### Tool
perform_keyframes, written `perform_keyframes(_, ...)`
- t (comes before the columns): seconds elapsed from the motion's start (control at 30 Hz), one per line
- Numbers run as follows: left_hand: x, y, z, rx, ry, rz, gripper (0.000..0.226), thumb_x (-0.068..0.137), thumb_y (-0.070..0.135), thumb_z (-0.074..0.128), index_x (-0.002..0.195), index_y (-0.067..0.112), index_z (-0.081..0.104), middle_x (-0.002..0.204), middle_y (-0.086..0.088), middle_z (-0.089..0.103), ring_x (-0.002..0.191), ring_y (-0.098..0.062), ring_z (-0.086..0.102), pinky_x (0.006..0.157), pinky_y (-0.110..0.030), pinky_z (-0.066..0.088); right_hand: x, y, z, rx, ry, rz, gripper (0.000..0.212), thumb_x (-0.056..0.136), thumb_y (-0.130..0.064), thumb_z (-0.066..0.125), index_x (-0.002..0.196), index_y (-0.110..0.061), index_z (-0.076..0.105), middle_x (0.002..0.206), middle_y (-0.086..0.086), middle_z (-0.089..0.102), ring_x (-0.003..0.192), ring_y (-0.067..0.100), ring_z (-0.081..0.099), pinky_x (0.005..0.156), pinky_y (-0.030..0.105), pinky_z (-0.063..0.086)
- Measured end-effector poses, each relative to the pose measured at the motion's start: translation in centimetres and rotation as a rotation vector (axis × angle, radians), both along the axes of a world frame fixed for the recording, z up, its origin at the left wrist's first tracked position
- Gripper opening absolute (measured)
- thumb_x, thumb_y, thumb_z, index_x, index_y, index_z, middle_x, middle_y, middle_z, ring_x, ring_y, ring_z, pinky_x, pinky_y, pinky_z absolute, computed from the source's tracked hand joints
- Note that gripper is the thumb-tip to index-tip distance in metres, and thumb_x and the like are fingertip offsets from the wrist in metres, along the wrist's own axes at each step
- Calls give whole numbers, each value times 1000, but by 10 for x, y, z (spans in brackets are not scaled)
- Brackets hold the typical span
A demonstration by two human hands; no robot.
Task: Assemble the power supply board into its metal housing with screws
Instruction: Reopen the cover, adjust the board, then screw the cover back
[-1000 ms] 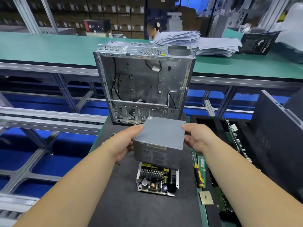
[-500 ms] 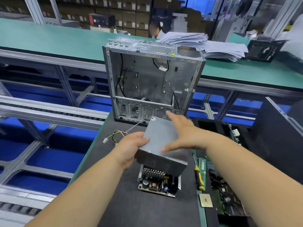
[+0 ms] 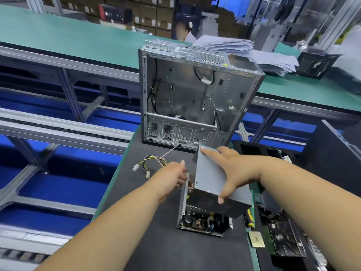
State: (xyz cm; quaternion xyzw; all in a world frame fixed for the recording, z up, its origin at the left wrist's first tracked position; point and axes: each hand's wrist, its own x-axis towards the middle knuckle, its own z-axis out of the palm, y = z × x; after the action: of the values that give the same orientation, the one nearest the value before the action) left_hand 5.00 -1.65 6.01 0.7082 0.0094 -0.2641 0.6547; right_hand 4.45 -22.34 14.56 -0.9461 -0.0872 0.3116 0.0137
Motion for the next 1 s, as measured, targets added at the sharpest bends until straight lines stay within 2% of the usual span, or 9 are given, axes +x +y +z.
perform_keyframes(0.1, 8, 14, -17, 115, 16, -33, 23, 104, 24, 40, 112, 9, 55, 88, -2, 62, 75, -11, 56, 67, -24, 43, -1, 7, -4, -26, 53, -19, 149, 36, -71, 83, 140, -58, -23, 158, -6, -3, 149, 23, -1, 118, 49, 23)
perform_keyframes(0.17, 9, 18, -26, 117, 42, -76, 15, 104, 20, 42, 102, 13, 54, 89, -2, 62, 74, -11, 56, 62, -21, 42, -3, 12, -7, -33, 74, -26, 149, 39, -69, 85, 140, -59, -23, 159, -7, -4, 149, 22, -2, 118, 49, 22)
perform_keyframes(0.23, 10, 19, -31, 123, 53, -115, 17, 103, 18, 42, 91, 17, 53, 88, -1, 60, 71, -10, 55, 60, -21, 40, -5, 17, -10, -37, 86, -21, 148, 43, -65, 87, 141, -58, -23, 160, -6, -7, 150, 22, -4, 119, 46, 20)
perform_keyframes(0.33, 9, 18, -36, 121, 78, -139, 17, 101, 16, 42, 88, 21, 52, 86, 2, 61, 68, -10, 56, 63, -23, 42, -8, 23, -10, -43, 79, -7, 146, 47, -60, 89, 143, -57, -21, 161, -3, -10, 150, 23, -6, 120, 46, 19)
perform_keyframes(0.47, 8, 16, -36, 114, 84, -161, 10, 99, 16, 47, 98, 16, 57, 98, -4, 66, 72, -15, 61, 68, -26, 45, -14, 31, -9, -57, 56, 25, 145, 50, -56, 90, 143, -55, -21, 158, -4, -6, 149, 22, -4, 120, 44, 17)
perform_keyframes(0.57, 9, 14, -36, 118, 86, -185, 16, 99, 13, 48, 111, 9, 58, 110, -14, 66, 77, -20, 61, 70, -28, 48, -19, 34, -10, -69, 40, 36, 146, 52, -55, 89, 143, -54, -24, 158, -3, -8, 149, 22, -7, 120, 44, 14)
perform_keyframes(0.83, 11, 11, -33, 155, 95, -217, 26, 99, 8, 39, 119, 8, 56, 106, -9, 64, 79, -19, 63, 60, -19, 48, -26, 41, -33, -116, -10, 40, 151, 48, -57, 89, 143, -51, -28, 159, 3, -15, 148, 27, -10, 120, 47, 16)
perform_keyframes(0.93, 11, 12, -32, 150, 85, -226, 24, 95, 7, 43, 112, 11, 59, 105, -8, 67, 77, -16, 66, 62, -21, 49, -28, 43, -45, -118, -40, 40, 151, 47, -59, 89, 144, -51, -27, 158, 5, -15, 147, 29, -10, 121, 47, 12)
perform_keyframes(1.0, 10, 12, -31, 231, -10, -219, 21, 91, 10, 46, 103, 17, 62, 101, -6, 70, 77, -15, 69, 67, -26, 54, -29, 43, -51, -119, -46, 39, 151, 47, -59, 89, 144, -51, -27, 158, 6, -16, 147, 29, -11, 119, 46, 11)
